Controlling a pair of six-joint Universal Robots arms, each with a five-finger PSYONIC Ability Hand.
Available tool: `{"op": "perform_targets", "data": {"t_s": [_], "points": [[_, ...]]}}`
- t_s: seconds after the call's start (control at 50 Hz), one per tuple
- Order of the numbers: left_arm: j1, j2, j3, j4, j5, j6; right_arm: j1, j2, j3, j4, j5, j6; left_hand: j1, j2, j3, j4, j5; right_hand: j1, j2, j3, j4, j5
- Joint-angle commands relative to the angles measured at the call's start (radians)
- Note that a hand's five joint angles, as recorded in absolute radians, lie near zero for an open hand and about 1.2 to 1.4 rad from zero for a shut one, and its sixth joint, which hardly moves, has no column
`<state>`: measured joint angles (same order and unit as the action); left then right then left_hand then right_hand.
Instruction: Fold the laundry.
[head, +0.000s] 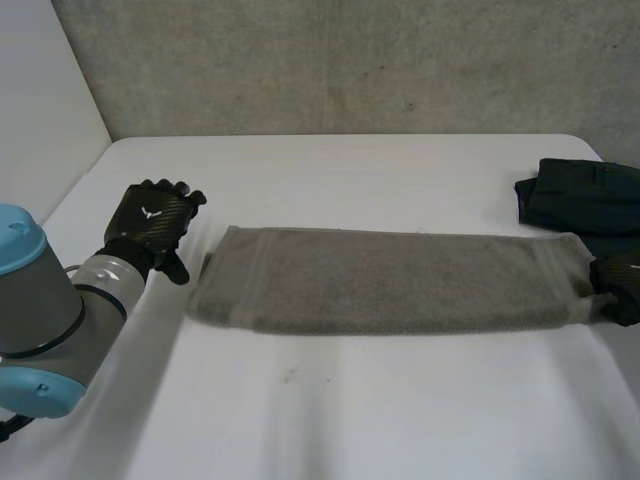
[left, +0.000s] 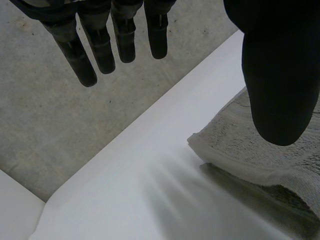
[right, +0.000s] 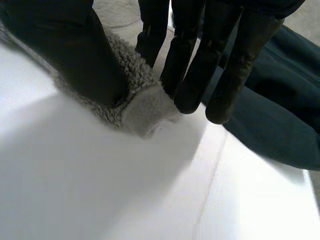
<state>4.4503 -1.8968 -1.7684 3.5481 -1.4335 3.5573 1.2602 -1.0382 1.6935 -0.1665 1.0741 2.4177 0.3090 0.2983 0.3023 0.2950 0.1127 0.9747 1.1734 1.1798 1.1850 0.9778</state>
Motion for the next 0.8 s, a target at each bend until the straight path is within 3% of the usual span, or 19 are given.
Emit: {"op": "perform_targets", "data": {"t_s": [0.02,0.18,0.3,0.4,0.58,0.68,0.8], "points": [[0.000,0.012,0.000,0.000,-0.001,0.000,-0.047,-0.040,-0.003,-0.013,0.058,-0.005,-0.016,-0.005,-0.010,-0.002,0.006,0.422,0.223,0.217,0.211,0.244],[0.001,0.018,0.000,0.000,-0.002,0.000,-0.122,-0.091,-0.017,-0.022,0.089,-0.051,-0.019,-0.008,-0.012,-0.005,0.003,0.422,0.223,0.217,0.211,0.244],[0.001,0.024,0.000,0.000,-0.002,0.000,-0.104,-0.126,-0.018,-0.019,0.087,-0.157,-0.028,-0.017,-0.021,-0.014,-0.006,0.422,0.223,0.217,0.211,0.244],[0.004,0.036,0.001,0.000,-0.004,-0.002,0.123,-0.218,-0.052,-0.025,0.083,-0.154,-0.028,-0.017,-0.021,-0.014,-0.006,0.422,0.223,0.217,0.211,0.244],[0.009,0.055,0.001,0.000,-0.004,-0.002,0.522,-0.203,-0.181,-0.031,0.069,-0.163,-0.028,-0.017,-0.021,-0.014,-0.006,0.422,0.223,0.217,0.211,0.244],[0.007,0.058,0.000,-0.002,-0.004,-0.002,0.798,-0.044,-0.339,-0.018,0.066,-0.170,-0.031,-0.020,-0.024,-0.017,-0.009,0.422,0.223,0.217,0.211,0.244],[0.003,0.058,-0.009,0.000,-0.004,-0.002,0.967,0.134,-0.475,0.004,0.037,-0.170,-0.046,-0.035,-0.039,-0.032,-0.024,0.422,0.223,0.217,0.211,0.244]]}}
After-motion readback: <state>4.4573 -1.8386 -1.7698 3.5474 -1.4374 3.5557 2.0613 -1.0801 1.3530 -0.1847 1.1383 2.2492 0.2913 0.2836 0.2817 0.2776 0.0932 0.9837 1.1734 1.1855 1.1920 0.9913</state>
